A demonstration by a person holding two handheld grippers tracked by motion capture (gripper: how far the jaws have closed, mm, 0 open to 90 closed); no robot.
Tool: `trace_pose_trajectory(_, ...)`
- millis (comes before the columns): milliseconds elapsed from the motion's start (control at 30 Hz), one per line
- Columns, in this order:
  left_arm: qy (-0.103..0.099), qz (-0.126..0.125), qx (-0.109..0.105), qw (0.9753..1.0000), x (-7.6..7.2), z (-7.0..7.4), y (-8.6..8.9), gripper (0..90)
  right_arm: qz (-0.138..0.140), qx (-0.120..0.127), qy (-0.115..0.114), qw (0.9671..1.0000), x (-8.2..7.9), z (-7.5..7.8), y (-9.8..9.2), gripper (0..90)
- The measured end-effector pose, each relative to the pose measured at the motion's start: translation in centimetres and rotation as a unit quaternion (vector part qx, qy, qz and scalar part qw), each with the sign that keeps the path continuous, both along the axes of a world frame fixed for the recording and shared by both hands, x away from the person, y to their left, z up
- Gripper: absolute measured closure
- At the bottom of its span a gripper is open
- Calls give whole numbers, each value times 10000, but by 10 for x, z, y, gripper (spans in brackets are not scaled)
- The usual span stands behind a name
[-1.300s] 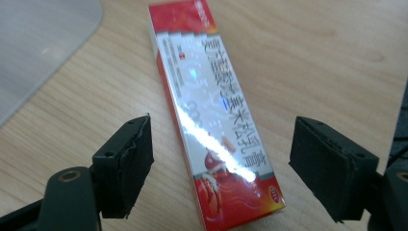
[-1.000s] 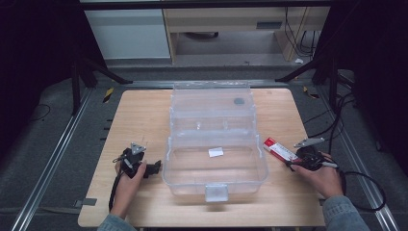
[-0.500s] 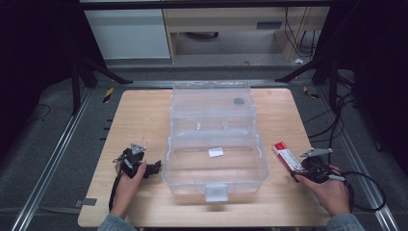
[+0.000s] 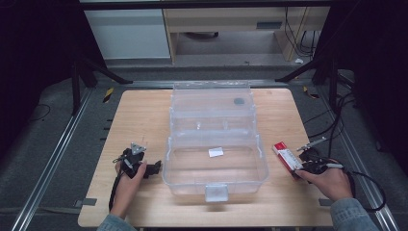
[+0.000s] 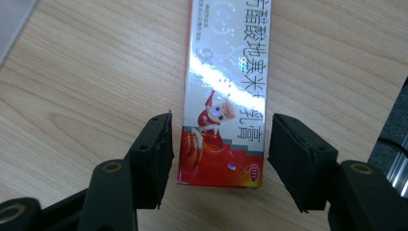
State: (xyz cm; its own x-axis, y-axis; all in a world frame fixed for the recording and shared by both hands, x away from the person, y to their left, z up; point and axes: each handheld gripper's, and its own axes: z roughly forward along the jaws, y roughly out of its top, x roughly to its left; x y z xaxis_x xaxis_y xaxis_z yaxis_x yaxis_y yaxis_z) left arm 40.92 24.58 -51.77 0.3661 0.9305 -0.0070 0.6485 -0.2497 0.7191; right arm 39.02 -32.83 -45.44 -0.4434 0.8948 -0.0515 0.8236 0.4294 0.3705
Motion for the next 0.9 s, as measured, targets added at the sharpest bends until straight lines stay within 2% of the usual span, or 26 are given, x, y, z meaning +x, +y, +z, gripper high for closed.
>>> trace_pose_trajectory(33,-1,2,-5,10000,0,0,0,0,-21,-31,103,9999,2,-2,0,422)
trace_pose_trajectory(167,2,1,-7,10000,0,0,0,0,-5,-5,256,9997,5,-4,-2,448)
trace_pose_trajectory(700,-10,14,-24,10000,0,0,0,0,169,-209,690,9973,15,-7,3,483)
trace_pose_trajectory(800,-5,7,-20,10000,0,0,0,0,217,-235,716,9969,16,-7,4,506)
trace_pose_trajectory(900,-7,-6,-23,10000,0,0,0,0,277,-209,612,9975,14,-5,3,512)
